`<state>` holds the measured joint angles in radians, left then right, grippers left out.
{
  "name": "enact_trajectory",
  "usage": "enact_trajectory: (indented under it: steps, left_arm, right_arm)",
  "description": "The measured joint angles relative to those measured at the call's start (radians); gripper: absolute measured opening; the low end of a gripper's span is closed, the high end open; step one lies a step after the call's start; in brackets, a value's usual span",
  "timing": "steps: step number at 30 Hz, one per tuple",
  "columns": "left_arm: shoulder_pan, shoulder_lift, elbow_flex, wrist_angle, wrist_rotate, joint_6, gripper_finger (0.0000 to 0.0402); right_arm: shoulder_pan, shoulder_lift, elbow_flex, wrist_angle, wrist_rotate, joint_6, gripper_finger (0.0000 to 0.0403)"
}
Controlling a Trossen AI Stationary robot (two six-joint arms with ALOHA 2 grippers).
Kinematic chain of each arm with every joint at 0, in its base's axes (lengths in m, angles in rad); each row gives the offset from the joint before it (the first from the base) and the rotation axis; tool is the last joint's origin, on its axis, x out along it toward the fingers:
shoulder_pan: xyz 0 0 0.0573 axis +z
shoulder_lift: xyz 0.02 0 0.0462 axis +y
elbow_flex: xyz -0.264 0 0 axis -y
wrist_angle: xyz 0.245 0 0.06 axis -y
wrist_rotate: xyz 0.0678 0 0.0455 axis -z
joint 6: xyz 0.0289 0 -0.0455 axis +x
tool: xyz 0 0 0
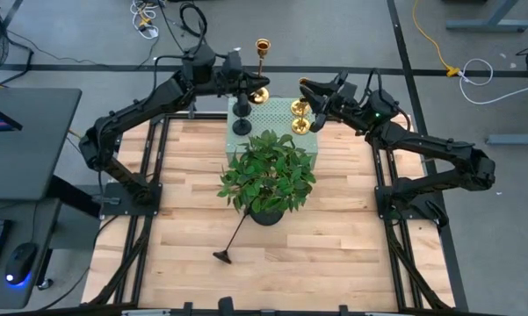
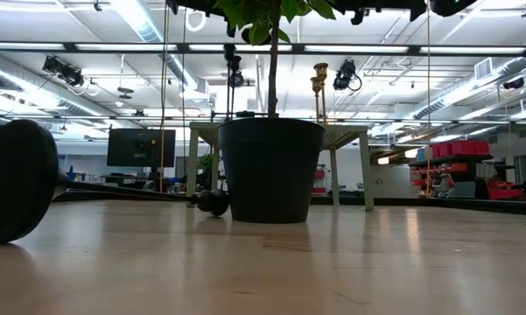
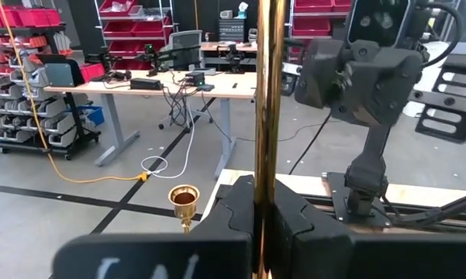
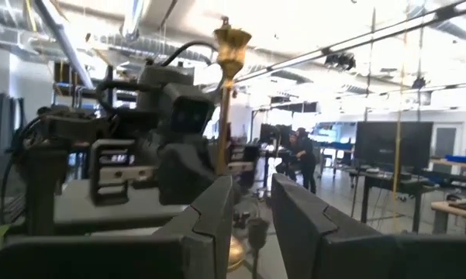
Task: Pick & Place candle stick holders
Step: Put the gold candle holder on the shelf aligned with the other gold candle holders
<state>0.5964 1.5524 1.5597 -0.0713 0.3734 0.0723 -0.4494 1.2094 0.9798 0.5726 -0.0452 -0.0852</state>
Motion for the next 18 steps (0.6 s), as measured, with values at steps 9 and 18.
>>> enact_trajectory:
  steps: [9, 18]
  left_arm:
    - [-0.01, 0.0, 0.0, 0.01, -0.001, 0.0, 0.0008]
    - [-0.012, -0.001, 0.0, 0.009, -0.002, 0.0, 0.0008]
  right_arm:
    - [-0.033, 0.113, 0.136, -0.031, -0.095, 0.067, 0.0091]
    - [-0.033, 0.286, 0.405, -0.215, -0.182, 0.074, 0.0091]
